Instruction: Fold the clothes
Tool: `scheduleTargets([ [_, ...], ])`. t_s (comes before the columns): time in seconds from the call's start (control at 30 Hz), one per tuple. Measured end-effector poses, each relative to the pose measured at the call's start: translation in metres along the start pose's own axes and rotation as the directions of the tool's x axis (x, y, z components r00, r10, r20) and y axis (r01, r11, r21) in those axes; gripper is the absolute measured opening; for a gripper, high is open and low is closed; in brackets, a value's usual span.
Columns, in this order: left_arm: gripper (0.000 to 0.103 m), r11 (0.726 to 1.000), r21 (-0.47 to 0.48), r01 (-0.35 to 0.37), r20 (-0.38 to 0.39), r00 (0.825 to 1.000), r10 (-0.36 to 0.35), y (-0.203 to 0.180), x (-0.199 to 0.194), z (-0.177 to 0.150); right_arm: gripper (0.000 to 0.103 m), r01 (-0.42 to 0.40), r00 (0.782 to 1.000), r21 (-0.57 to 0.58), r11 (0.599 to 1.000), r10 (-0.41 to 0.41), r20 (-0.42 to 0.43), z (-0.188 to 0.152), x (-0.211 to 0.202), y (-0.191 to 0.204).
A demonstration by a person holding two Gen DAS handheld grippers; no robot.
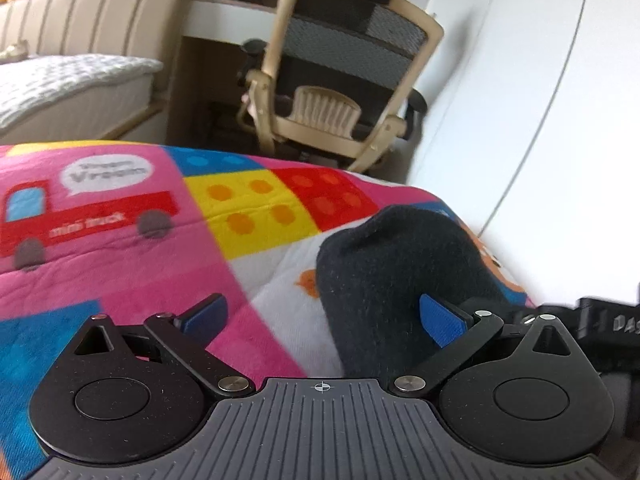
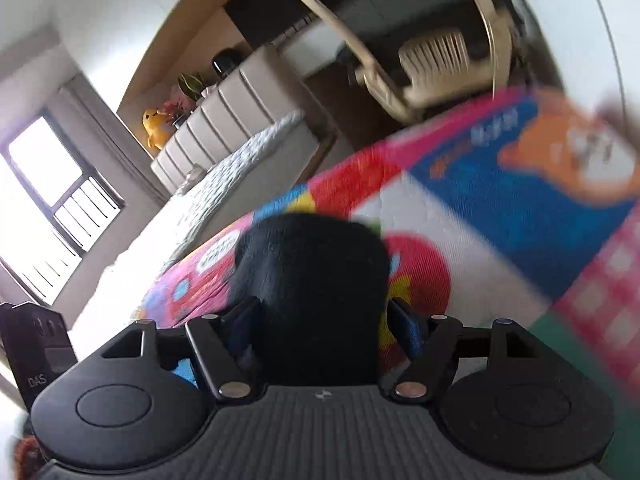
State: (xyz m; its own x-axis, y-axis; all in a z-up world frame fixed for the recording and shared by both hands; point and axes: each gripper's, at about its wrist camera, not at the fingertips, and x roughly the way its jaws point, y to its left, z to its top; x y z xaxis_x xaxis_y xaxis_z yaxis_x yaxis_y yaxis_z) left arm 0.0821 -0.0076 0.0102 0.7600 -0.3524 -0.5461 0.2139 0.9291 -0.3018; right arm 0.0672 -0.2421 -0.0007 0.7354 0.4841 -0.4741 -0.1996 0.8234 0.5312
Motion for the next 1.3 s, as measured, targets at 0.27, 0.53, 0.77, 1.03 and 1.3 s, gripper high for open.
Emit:
scheduleTargets([
  [0.27, 0.103, 0.997, -0.067, -0.047, 0.023, 0.999, 0.049, 0.021, -0.004, -0.005, 0.041, 0.006, 1.0, -0.262, 0.965, 0.002, 0.029, 0.037, 0.024, 0.065],
  [0.53, 0.103, 0.991, -0.105, -0.089, 0.006, 0.996, 0.09, 0.035, 0.0, -0.006, 0.042, 0.132, 0.991, -0.226, 0.965, -0.132, 0.015, 0.02, 0.042, 0.051],
  [0.77, 0.103, 0.993, -0.097, -0.064, 0.009, 0.998, 0.066, 0.027, 0.006, -0.006, 0.054, 0.147, 0.989, -0.148, 0.978, -0.144, 0.027, -0.002, 0.021, 0.038],
  [1.03, 0.103, 0.993, -0.085, -0.079, 0.01, 0.997, 0.08, 0.023, 0.004, -0.008, 0.063, 0.175, 0.984, -0.148, 0.973, -0.17, 0.048, -0.018, 0.006, 0.03],
  [1.3, 0.103, 0.989, -0.104, -0.103, 0.012, 0.994, 0.104, 0.024, -0.001, -0.012, 0.051, 0.198, 0.977, -0.35, 0.916, -0.155, 0.147, 0.005, -0.003, 0.064],
])
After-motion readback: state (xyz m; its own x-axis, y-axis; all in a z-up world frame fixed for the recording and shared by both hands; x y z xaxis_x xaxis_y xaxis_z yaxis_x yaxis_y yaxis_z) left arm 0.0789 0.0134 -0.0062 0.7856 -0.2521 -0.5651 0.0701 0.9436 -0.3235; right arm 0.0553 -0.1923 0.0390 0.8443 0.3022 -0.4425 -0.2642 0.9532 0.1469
